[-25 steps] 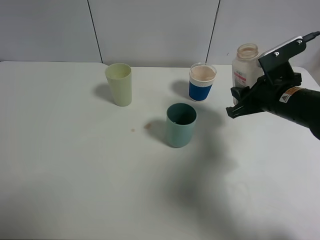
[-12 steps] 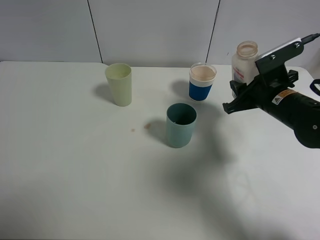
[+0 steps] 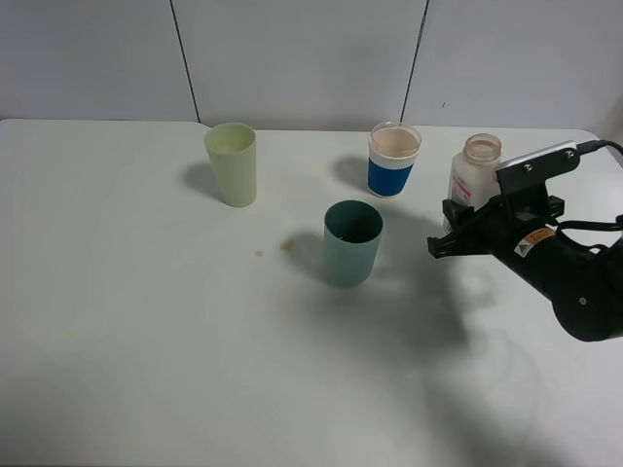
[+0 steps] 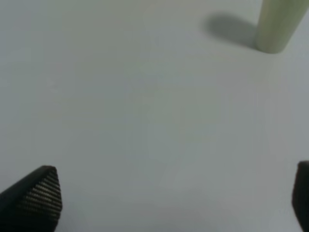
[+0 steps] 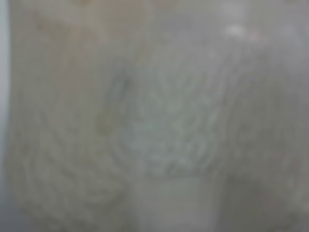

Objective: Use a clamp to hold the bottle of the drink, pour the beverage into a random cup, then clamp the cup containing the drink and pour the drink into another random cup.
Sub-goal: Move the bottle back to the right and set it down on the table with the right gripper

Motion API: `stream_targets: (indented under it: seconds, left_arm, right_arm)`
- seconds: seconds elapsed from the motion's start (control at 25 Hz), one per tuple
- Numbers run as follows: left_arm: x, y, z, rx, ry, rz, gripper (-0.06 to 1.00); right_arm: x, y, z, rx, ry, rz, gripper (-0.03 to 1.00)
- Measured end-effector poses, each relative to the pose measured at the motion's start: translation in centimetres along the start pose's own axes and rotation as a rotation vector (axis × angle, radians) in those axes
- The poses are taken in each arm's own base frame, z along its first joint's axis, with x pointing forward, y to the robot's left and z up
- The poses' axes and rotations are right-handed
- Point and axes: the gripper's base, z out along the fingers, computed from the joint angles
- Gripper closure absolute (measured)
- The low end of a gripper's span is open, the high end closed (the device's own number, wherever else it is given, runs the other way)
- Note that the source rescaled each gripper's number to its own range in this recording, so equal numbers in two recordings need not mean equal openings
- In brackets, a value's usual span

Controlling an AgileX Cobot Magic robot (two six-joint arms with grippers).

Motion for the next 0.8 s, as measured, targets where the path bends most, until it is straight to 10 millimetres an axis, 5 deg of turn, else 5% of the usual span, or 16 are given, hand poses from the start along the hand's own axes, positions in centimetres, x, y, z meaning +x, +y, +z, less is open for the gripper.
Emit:
stream_targets:
  seconds: [0.8]
  left_arm:
    - [0.0,0.0,0.0,0.000,0.000,0.000,0.05]
  right_arm:
    - [0.5,0.4,1.6,-0.015,0.000,0.027,0.95]
